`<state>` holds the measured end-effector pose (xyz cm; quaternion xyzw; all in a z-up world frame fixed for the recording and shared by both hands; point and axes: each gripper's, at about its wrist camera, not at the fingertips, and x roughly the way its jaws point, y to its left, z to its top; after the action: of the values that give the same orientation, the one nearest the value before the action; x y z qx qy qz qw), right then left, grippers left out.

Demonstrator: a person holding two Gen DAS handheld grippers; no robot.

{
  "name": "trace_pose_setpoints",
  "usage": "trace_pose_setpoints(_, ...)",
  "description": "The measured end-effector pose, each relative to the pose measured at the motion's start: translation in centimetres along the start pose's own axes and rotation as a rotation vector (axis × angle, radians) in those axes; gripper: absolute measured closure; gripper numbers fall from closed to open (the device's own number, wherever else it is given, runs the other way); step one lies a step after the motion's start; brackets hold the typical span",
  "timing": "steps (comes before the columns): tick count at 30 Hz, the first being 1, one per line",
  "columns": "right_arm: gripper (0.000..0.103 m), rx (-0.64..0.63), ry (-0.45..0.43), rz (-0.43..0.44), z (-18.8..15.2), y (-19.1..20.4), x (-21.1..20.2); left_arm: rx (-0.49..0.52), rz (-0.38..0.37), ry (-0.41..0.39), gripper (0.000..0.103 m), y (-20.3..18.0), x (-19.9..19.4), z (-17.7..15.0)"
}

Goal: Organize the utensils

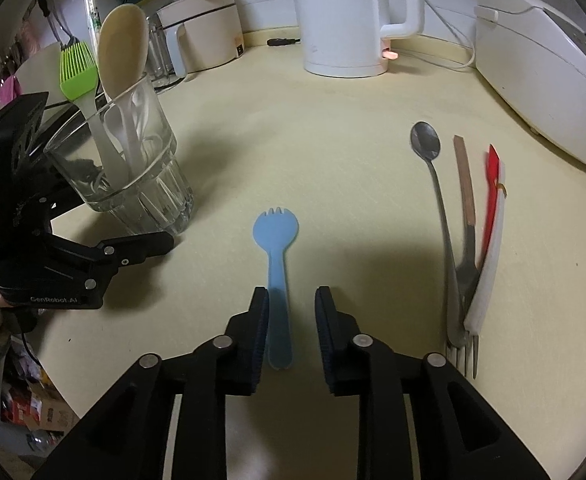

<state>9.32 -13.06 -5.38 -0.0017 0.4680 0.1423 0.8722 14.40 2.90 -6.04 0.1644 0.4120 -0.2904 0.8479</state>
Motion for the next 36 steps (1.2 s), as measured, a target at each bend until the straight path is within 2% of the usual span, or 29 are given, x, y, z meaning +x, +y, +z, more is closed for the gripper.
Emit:
trace_pose_setpoints(10, 0.074, -0.051, 0.071, -0.035, 2.3, 0.6, 1.5, -0.002, -0.002, 0.0, 0.032, 0.0, 0.0, 0.0)
trace_pose_setpoints(17, 0.065, -0.116, 0.059, -0.08, 3.9, 2.2, 3.1, -0.002, -0.002, 0.0, 0.032, 0.1, 0.1, -0.1)
trace_pose_setpoints(22, 0.059, -0.114, 0.048, -0.086, 4.4, 2.6, 3.6, -0.003, -0.004, 0.0, 0.032, 0.1, 0.0, -0.2)
trace_pose_setpoints(30, 0.058, -0.088, 0.023, -0.112, 4.4, 3.3, 3.7, -0.005, -0.006, 0.0, 0.032, 0.2, 0.0, -0.3)
trace_pose_setpoints(36, 0.058, -0.093, -0.004, -0.1, 4.0, 3.2, 3.6, -0.006, -0.006, -0.001, 0.032, 0.3, -0.1, -0.5)
